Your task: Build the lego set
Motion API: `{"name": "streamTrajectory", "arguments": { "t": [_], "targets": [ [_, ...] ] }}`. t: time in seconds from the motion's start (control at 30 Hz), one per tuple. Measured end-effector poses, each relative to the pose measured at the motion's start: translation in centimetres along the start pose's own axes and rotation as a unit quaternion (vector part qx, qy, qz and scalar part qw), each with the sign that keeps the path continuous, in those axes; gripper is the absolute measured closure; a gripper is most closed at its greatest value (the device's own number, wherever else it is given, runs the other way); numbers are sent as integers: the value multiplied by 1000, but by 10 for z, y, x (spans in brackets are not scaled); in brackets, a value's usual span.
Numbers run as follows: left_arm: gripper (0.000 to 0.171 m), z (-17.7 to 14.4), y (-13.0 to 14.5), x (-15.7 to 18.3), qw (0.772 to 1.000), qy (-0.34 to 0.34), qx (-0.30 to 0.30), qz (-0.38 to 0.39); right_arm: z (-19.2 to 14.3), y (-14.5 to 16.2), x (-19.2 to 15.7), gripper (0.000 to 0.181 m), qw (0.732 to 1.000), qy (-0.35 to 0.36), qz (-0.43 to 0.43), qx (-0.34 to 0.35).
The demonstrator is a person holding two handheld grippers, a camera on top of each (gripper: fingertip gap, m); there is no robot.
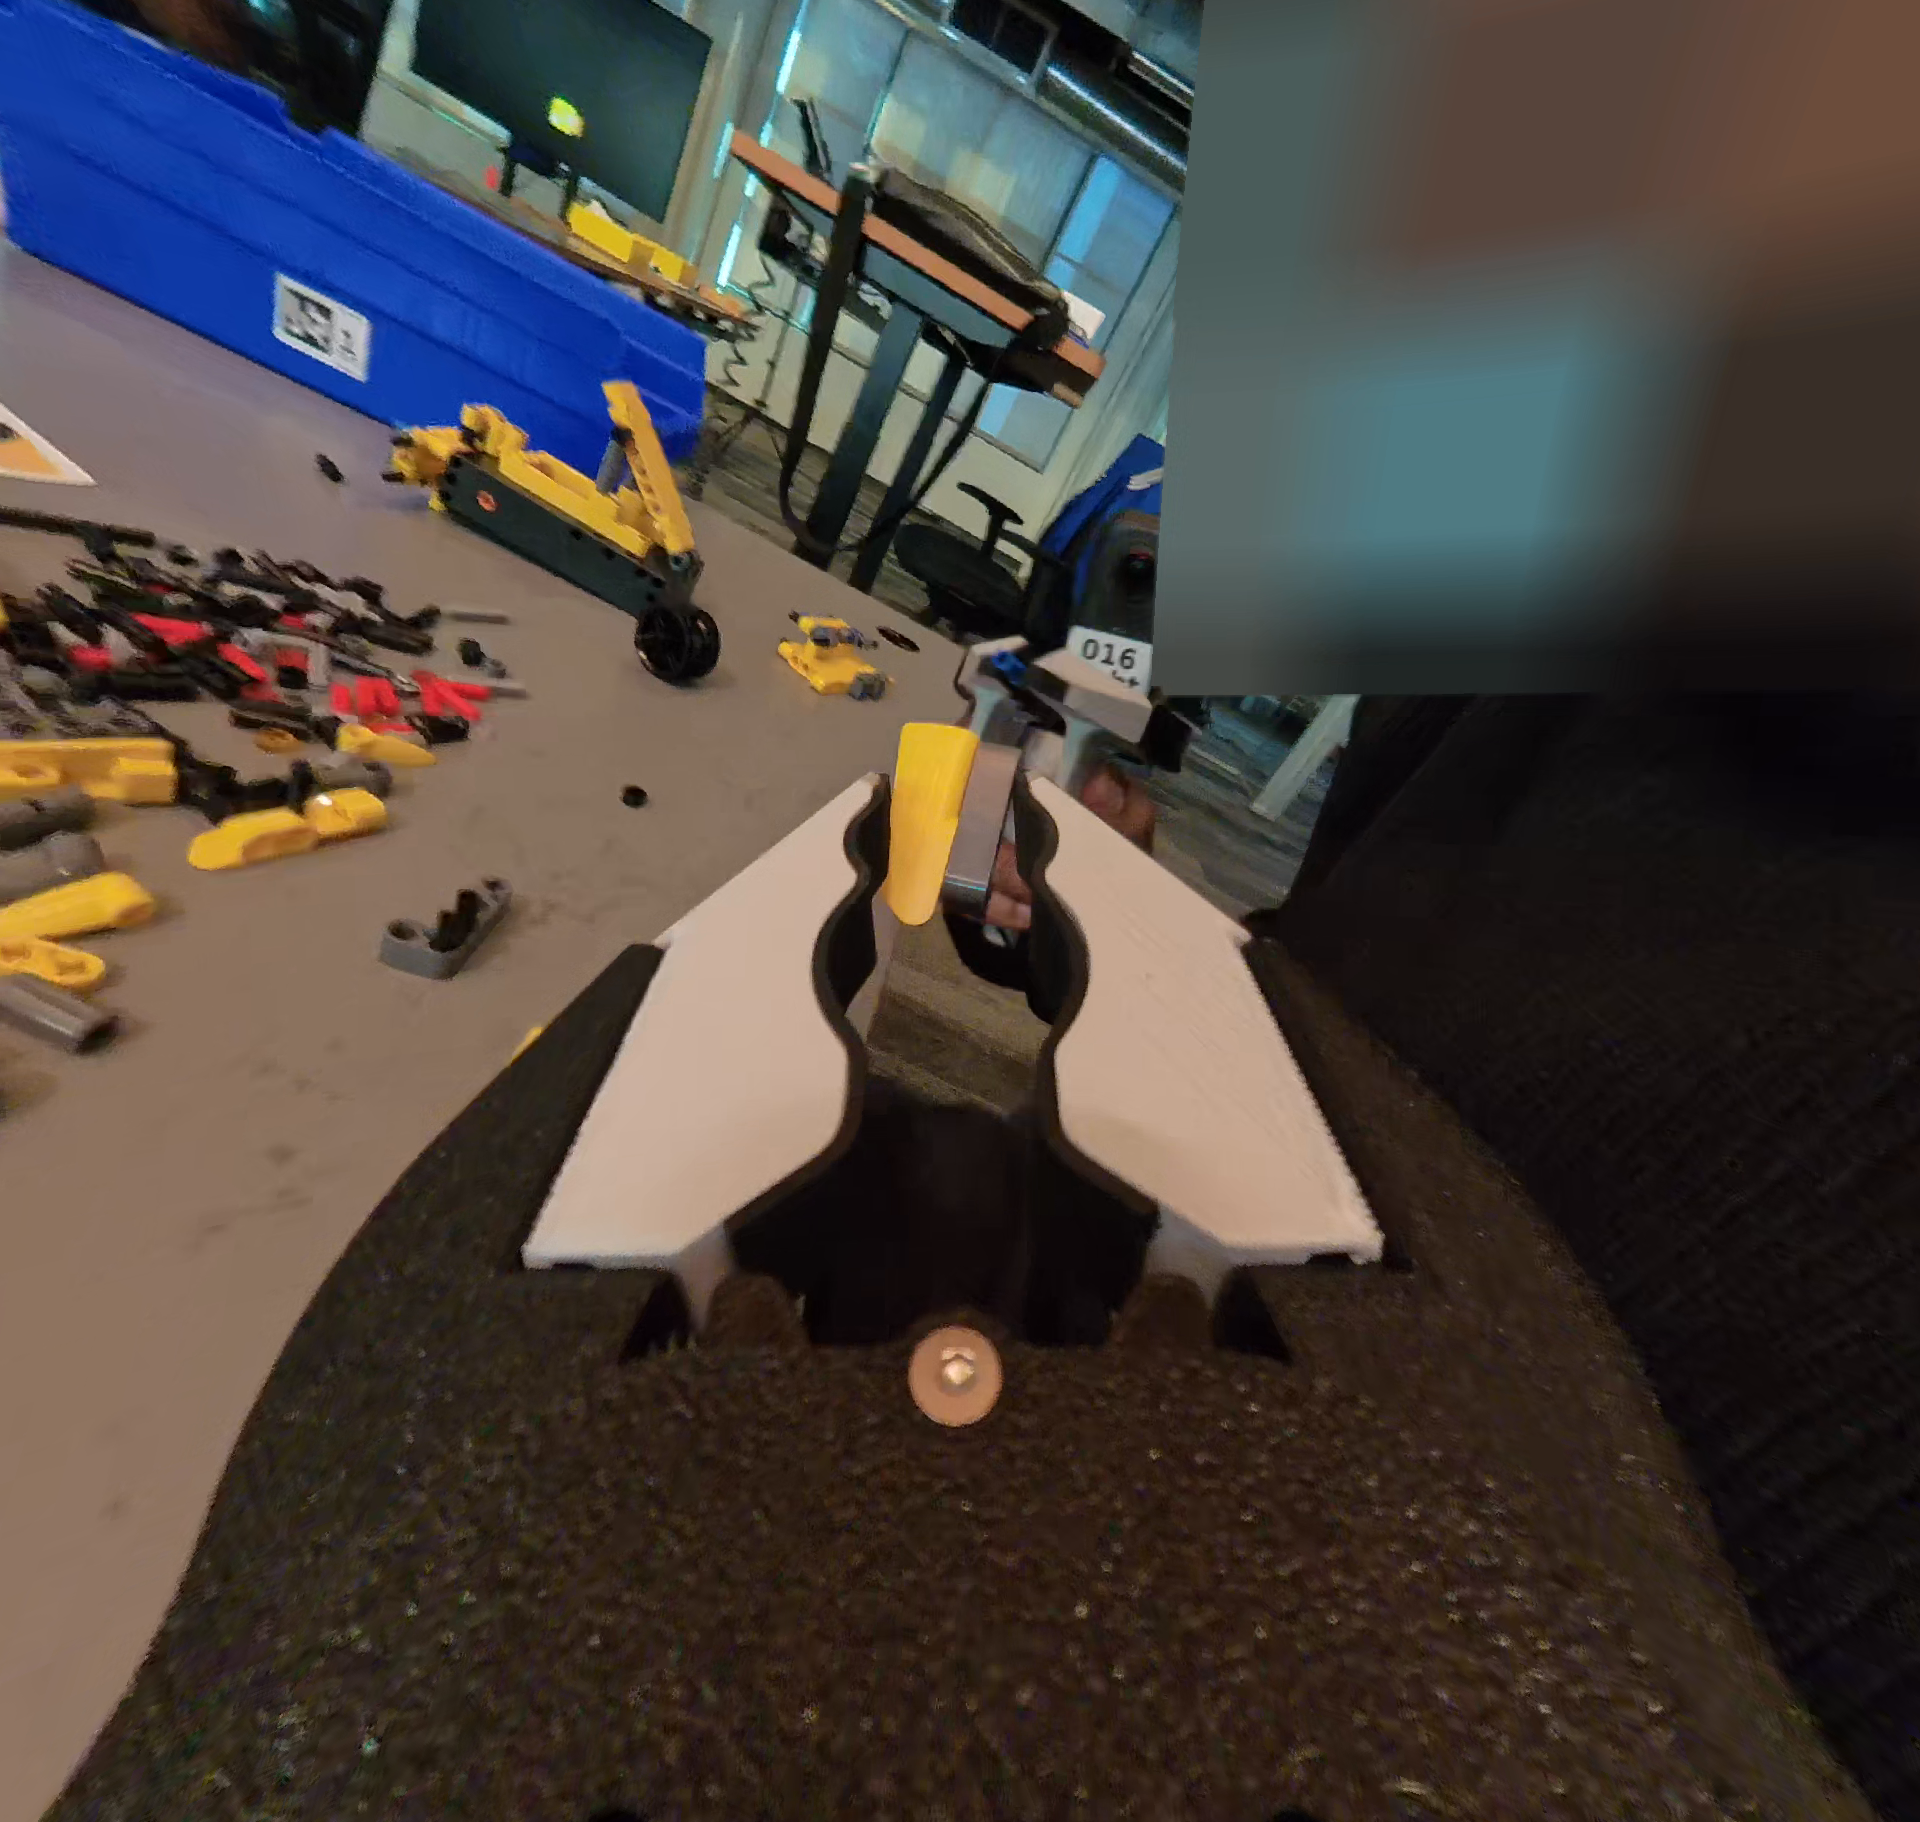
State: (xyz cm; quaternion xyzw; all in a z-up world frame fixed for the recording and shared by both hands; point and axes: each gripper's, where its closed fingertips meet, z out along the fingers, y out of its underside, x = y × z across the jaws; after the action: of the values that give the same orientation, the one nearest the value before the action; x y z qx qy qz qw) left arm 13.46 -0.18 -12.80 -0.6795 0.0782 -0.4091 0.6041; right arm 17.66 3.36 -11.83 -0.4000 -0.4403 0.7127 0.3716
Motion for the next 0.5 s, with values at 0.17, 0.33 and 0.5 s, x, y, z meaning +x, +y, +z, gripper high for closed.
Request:
{"name": "streamTrajectory", "arguments": {
  "t": [0.17,0.33,0.5],
  "targets": [
    [149,-5,-19,-33,991,-100,-45,77,-5,-44,43,176,994,102,-39,8],
    [149,-18,-19,-71,969,-166,-117,144,9,-36,74,176,979,147,-117,-74],
    [149,-24,-25,-74,978,-142,-88,123,20,-24,85,176,978,138,-112,-105]
  ]
}}
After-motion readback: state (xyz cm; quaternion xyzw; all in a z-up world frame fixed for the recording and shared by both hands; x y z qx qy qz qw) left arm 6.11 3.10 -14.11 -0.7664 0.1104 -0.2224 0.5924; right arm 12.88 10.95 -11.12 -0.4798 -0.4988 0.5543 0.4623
